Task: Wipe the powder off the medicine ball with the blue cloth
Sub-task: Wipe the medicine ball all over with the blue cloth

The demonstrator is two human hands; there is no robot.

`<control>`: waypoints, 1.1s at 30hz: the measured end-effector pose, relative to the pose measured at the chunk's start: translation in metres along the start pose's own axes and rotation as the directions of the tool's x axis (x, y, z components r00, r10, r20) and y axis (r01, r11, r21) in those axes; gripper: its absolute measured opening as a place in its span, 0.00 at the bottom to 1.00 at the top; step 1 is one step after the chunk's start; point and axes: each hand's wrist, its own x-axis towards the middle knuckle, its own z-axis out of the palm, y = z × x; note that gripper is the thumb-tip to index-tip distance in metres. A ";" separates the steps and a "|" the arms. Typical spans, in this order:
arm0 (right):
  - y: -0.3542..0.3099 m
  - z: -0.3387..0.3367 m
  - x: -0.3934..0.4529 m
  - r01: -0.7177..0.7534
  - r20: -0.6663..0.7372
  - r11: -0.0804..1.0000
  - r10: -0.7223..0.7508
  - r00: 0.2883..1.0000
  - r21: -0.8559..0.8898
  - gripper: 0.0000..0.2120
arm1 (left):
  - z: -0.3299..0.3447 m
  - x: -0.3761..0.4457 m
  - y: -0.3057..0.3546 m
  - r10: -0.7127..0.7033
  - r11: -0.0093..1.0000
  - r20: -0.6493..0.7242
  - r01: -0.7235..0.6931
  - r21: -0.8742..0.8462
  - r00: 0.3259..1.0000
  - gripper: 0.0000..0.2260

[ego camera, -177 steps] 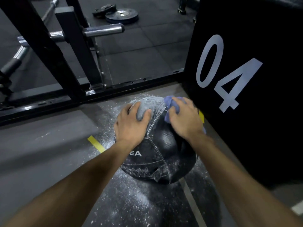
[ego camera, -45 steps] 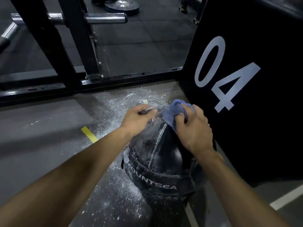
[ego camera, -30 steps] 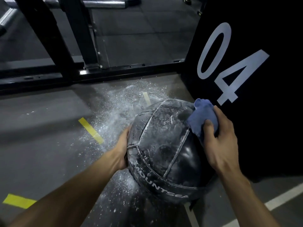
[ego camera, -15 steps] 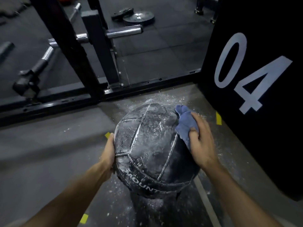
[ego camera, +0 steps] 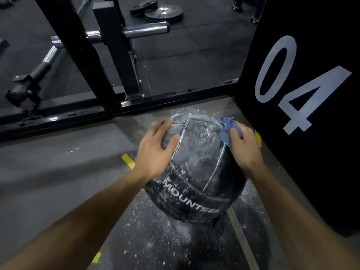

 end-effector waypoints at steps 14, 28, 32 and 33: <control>-0.004 0.054 -0.134 0.415 -0.001 0.778 -0.471 0.882 -0.471 0.33 | 0.006 0.047 0.013 -0.058 0.997 0.093 0.053 0.053 0.994 0.24; -0.062 0.039 -0.057 0.132 -0.067 0.845 -0.194 0.979 -0.518 0.30 | 0.018 0.033 0.009 0.019 1.000 -0.009 -0.019 0.005 1.000 0.25; -0.072 0.011 0.015 -0.202 0.045 0.922 0.229 0.972 -0.331 0.26 | 0.017 0.012 0.015 0.053 0.997 -0.031 -0.051 0.060 0.998 0.26; -0.070 0.006 0.030 -0.284 0.054 0.922 0.308 0.950 -0.265 0.27 | 0.018 0.004 0.015 0.065 0.996 -0.042 -0.063 0.066 0.997 0.26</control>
